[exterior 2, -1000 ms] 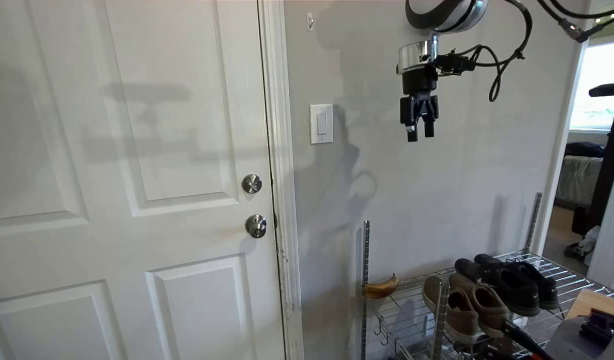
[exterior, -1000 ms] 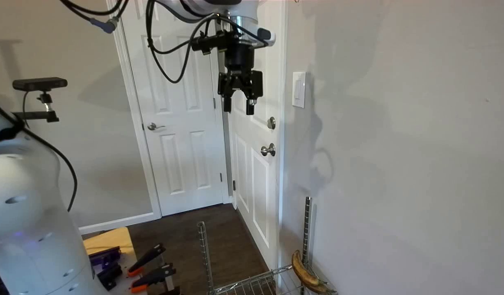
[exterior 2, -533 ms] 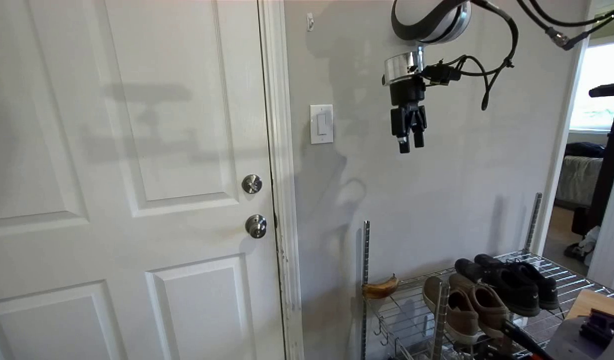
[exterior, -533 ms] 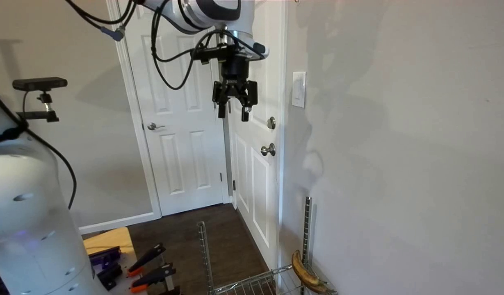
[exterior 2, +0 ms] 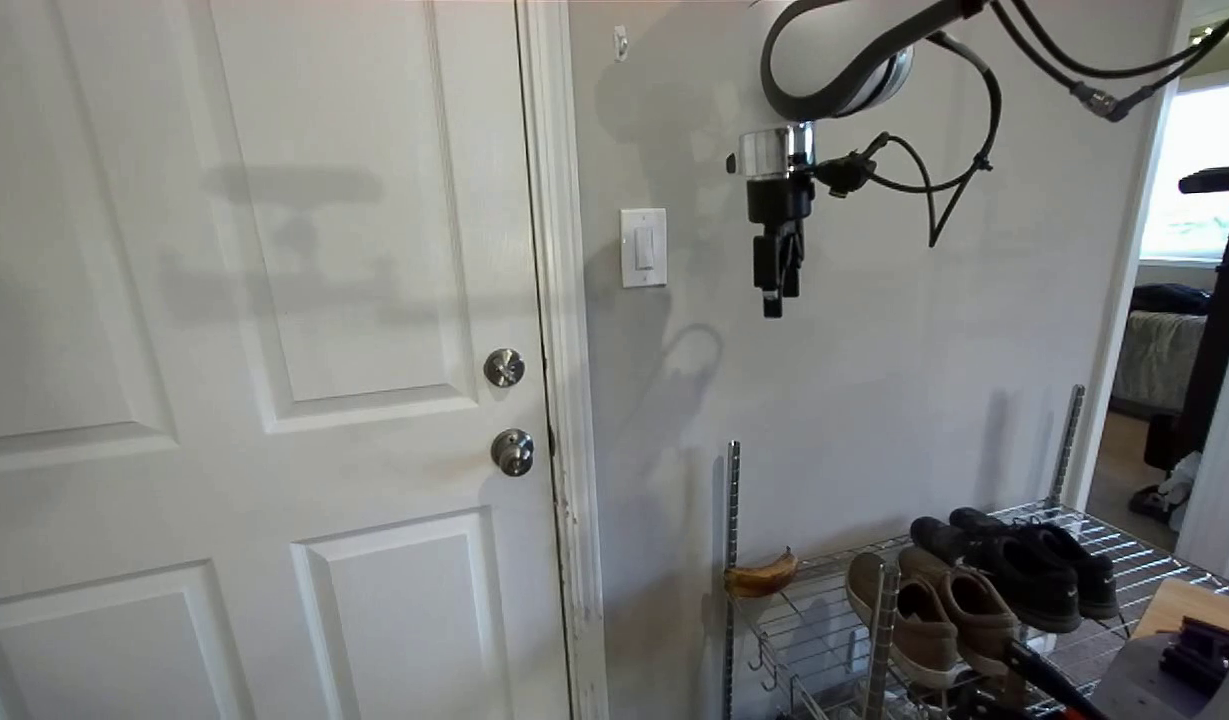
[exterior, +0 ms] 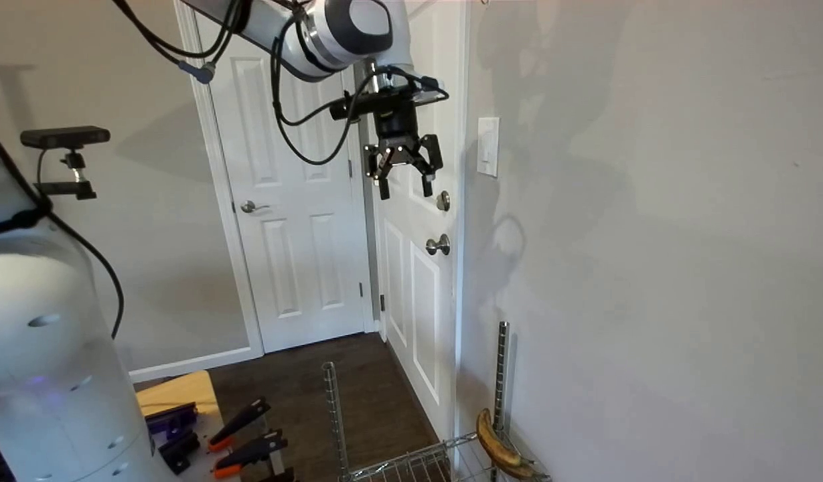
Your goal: Flip the switch to turn off the light
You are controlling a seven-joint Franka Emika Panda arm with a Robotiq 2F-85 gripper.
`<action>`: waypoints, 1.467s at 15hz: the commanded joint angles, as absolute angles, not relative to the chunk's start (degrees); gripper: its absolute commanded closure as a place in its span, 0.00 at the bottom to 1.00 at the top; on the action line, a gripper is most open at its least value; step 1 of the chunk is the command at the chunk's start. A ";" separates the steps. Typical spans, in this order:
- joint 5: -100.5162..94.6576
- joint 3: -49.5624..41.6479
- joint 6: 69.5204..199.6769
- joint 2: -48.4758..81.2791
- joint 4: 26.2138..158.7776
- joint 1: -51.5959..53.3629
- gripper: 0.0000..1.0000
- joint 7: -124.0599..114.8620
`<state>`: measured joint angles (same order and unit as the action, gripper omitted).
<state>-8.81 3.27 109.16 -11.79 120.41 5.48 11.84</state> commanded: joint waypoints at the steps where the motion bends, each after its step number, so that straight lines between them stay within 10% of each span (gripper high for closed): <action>1: -12.06 3.31 113.24 -9.24 120.63 5.06 0.00 14.75; 22: -4.88 -0.71 120.99 -22.37 129.20 6.77 0.00 26.61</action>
